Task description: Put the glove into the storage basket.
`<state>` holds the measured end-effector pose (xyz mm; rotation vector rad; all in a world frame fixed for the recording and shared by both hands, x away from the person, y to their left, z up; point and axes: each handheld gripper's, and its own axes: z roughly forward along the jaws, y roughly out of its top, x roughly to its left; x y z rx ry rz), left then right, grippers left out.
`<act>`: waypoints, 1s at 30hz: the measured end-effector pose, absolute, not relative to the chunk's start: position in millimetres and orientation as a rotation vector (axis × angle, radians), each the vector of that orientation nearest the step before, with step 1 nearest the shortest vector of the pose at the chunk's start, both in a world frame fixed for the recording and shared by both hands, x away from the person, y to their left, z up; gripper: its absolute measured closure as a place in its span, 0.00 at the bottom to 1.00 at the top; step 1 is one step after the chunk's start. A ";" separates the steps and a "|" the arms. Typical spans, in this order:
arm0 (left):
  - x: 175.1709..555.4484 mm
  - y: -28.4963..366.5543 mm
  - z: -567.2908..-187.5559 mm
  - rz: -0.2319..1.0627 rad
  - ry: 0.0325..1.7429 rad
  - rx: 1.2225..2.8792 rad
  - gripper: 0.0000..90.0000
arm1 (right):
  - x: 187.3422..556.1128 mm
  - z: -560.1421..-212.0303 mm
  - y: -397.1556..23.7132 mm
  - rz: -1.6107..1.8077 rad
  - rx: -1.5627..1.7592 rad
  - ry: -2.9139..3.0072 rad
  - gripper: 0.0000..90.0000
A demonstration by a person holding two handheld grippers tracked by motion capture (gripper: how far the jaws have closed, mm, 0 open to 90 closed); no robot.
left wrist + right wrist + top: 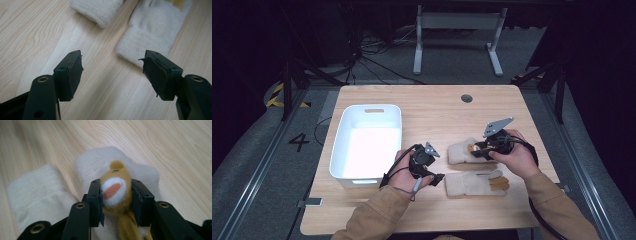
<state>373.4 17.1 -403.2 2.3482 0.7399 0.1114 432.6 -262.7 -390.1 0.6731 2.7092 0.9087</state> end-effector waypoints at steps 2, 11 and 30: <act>375.2 14.7 -401.7 0.105 0.730 2.350 0.37 | 424.9 -382.6 -266.4 0.914 0.674 2.693 0.72; 378.3 6.3 -400.1 0.096 0.701 2.348 0.37 | 398.7 -362.3 -274.8 0.950 0.673 2.649 0.72; 378.2 8.1 -398.8 0.101 0.706 2.345 0.37 | 353.3 -358.1 -273.8 1.058 0.616 2.656 0.72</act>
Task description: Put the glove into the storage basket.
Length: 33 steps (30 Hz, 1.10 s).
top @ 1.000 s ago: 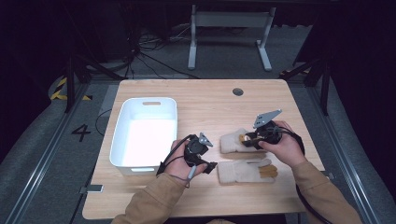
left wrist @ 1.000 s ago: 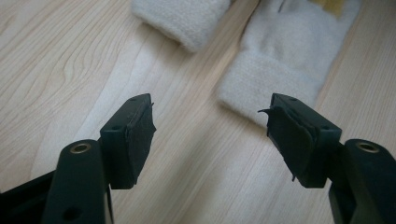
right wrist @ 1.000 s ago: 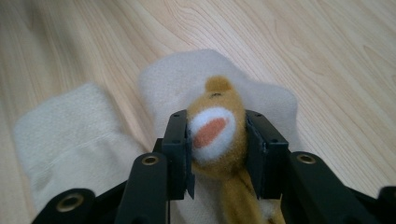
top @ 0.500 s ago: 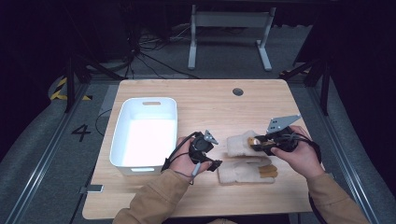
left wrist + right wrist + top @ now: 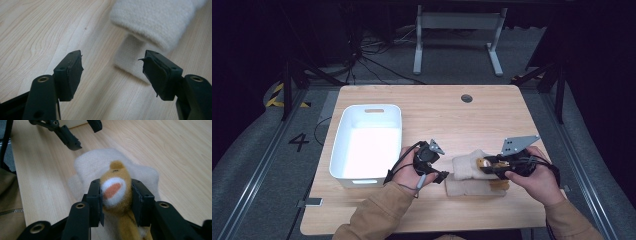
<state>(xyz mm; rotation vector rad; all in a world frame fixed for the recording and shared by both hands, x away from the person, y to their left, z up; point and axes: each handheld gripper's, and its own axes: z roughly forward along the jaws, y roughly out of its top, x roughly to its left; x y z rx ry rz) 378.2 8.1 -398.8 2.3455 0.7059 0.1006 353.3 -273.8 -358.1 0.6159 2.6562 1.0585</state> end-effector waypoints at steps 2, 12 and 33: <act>378.3 8.1 -398.9 0.100 0.705 2.351 0.37 | 351.2 -362.6 -272.8 1.072 0.615 2.661 0.72; 377.9 7.1 -399.7 0.104 0.700 2.353 0.37 | 345.8 -384.7 -266.1 1.112 0.608 2.700 0.72; 372.8 -4.3 -405.9 0.042 0.638 2.408 0.51 | 345.2 -415.1 -265.2 1.044 0.658 2.765 0.69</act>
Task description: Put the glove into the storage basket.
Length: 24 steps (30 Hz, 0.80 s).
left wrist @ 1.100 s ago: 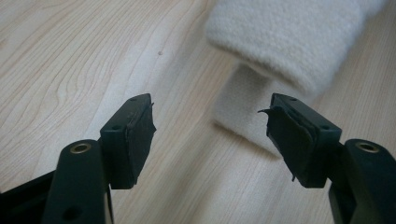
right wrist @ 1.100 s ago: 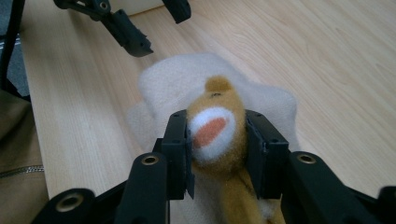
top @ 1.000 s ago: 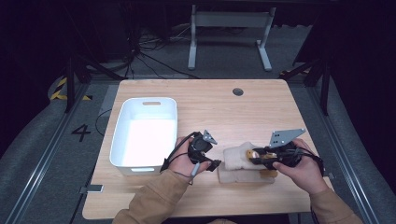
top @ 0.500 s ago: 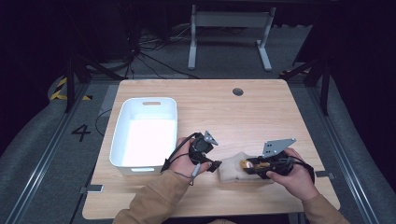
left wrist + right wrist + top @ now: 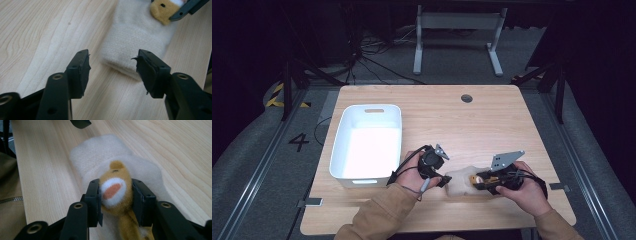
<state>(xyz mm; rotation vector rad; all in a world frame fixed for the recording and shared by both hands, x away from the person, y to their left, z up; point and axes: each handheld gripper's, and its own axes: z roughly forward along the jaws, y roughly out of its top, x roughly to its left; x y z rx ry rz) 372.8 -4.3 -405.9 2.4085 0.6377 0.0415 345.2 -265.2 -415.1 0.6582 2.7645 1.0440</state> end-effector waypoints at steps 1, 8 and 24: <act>373.0 -4.7 -405.8 0.041 0.629 2.412 0.52 | 345.3 -417.5 -265.1 1.026 0.662 2.769 0.68; 372.7 -6.7 -405.7 0.043 0.619 2.428 0.46 | 345.9 -423.0 -264.5 1.006 0.690 2.766 0.61; 368.7 -18.1 -402.1 0.093 0.530 2.400 0.26 | 347.8 -405.3 -307.5 1.140 0.857 2.617 0.42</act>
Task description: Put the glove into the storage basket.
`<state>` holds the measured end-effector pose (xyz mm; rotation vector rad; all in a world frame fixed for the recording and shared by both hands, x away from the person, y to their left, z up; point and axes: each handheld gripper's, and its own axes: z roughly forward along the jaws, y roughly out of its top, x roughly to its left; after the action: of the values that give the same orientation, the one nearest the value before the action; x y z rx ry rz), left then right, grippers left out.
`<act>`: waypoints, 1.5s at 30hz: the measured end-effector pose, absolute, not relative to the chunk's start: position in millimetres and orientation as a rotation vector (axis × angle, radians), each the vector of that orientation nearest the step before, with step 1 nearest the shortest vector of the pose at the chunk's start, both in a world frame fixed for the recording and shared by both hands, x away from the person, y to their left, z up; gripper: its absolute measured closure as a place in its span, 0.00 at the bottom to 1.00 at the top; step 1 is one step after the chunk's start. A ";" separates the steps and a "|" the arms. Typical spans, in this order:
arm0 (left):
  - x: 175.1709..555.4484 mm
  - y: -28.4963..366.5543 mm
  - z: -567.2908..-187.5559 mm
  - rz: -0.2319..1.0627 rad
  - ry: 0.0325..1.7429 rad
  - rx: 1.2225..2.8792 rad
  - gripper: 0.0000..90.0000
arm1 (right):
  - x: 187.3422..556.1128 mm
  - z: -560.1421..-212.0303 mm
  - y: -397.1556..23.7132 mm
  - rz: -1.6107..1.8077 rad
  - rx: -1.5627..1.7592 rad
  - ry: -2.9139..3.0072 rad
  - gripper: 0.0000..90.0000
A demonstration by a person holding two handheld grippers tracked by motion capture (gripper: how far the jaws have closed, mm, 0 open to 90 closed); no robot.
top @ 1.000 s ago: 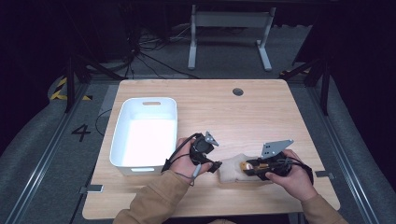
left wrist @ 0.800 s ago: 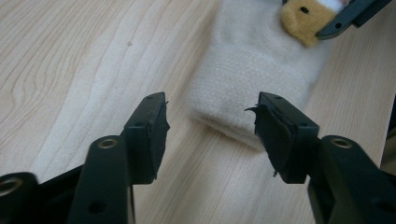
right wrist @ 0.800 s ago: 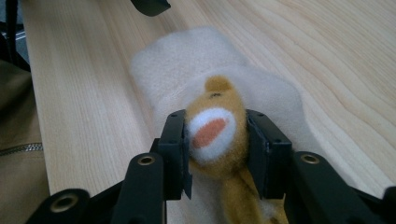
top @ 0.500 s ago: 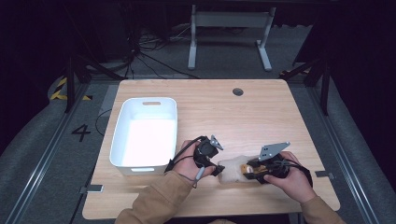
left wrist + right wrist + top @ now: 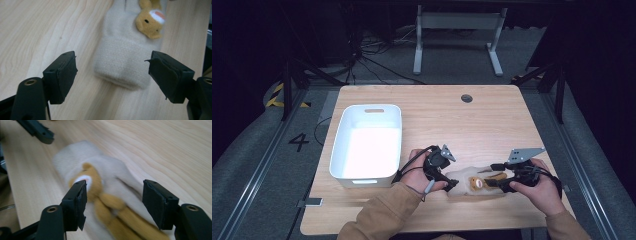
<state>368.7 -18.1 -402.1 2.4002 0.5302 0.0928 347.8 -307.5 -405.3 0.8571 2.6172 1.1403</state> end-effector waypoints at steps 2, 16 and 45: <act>366.1 -20.0 -401.4 0.124 0.517 2.400 0.27 | 348.7 -403.4 -319.5 1.140 0.905 2.577 0.39; 364.8 -24.7 -398.9 0.062 0.493 2.399 0.41 | 352.3 -404.0 -355.3 1.149 1.019 2.485 0.38; 361.3 -49.3 -394.1 0.008 0.356 2.398 0.25 | 368.0 -427.8 -398.7 0.885 1.197 2.465 0.55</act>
<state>361.3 -49.3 -394.1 2.3978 0.3563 0.0076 368.0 -398.7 -427.8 1.1970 2.4647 0.8851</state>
